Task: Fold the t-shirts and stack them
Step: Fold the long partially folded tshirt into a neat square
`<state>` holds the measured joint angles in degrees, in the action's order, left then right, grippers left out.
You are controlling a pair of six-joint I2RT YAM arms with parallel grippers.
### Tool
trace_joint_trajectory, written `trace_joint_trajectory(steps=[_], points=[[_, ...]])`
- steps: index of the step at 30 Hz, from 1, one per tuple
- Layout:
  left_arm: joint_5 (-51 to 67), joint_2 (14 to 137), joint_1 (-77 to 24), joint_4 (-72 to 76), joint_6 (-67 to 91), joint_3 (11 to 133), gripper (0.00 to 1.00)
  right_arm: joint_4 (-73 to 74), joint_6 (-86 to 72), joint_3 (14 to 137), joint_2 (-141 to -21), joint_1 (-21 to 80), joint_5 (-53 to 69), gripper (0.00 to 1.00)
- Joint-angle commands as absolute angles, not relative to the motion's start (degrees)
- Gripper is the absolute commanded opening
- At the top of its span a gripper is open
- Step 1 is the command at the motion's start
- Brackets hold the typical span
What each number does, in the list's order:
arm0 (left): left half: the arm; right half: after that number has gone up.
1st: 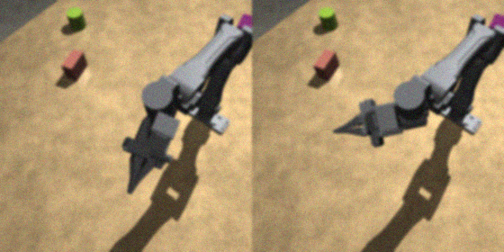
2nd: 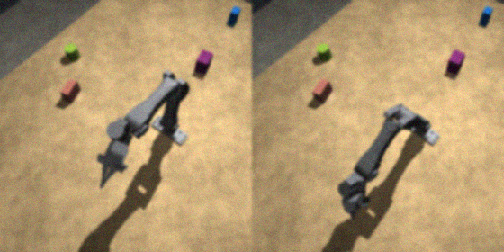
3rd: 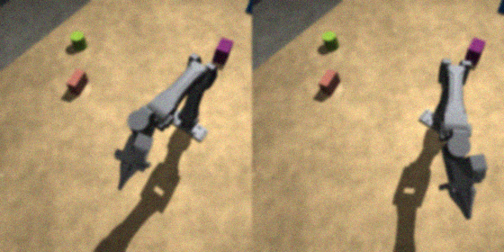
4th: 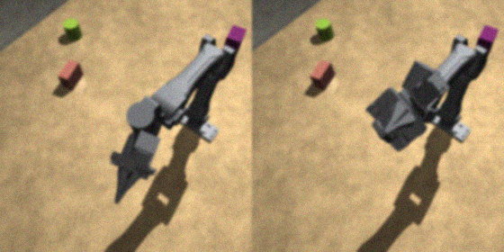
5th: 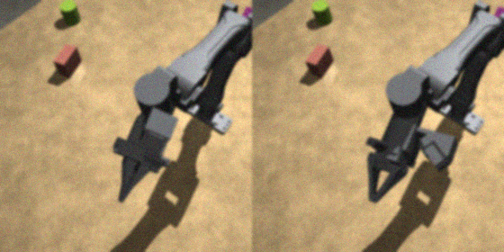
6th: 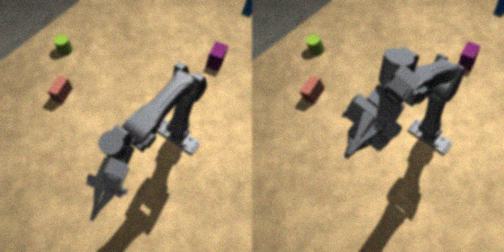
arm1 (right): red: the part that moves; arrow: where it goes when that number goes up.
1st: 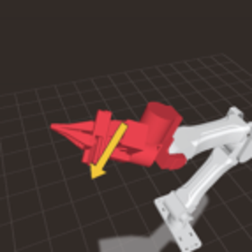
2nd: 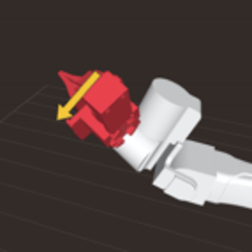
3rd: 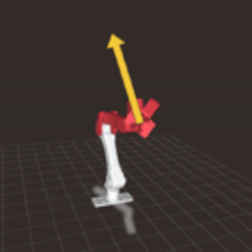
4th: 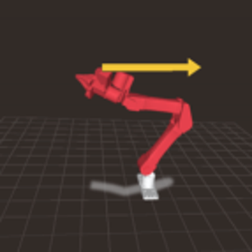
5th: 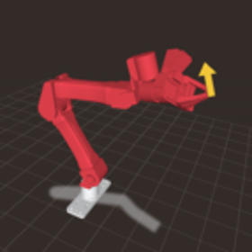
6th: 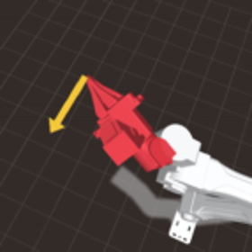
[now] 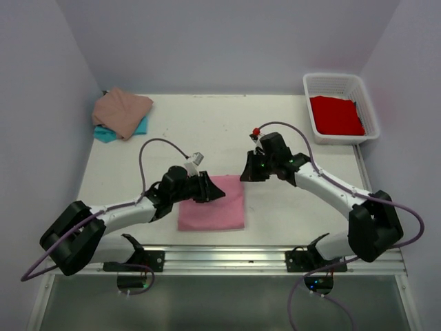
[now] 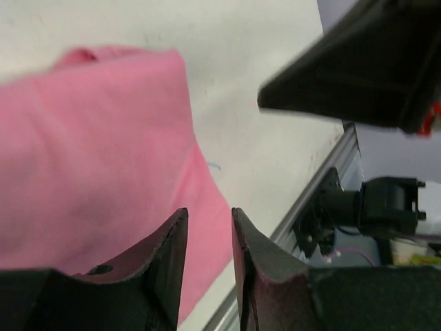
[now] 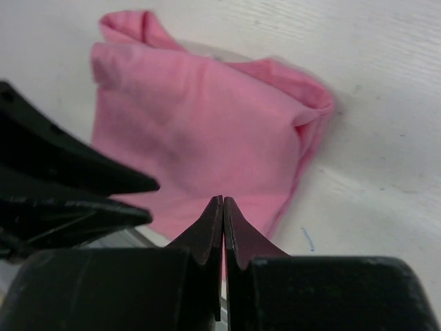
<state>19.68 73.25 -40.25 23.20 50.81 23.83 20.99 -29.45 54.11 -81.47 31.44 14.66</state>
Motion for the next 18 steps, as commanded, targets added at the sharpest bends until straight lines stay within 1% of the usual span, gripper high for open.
trace_joint_trajectory(steps=[1,3,4,9,15,18], points=[[8.01,72.42,-38.68,13.45,41.40,28.74,0.35,18.29,-32.51,52.39,-77.08,32.96,21.35,0.00],[10.79,75.48,-35.61,14.85,40.26,28.30,0.33,17.06,-33.13,50.63,-76.90,33.05,21.53,0.00],[11.85,78.20,-31.68,15.98,39.82,28.04,0.32,16.53,-33.66,50.02,-77.25,33.05,21.71,0.00],[14.66,86.30,-23.66,14.50,35.60,31.28,0.29,13.28,-34.45,48.34,-80.06,33.05,21.45,0.00],[13.62,90.70,-22.15,16.43,34.36,32.70,0.29,8.80,-35.68,48.43,-84.81,33.05,21.00,0.00],[16.07,93.68,-20.66,22.13,34.45,32.87,0.29,5.54,-36.91,49.48,-89.28,33.31,22.06,0.00]])
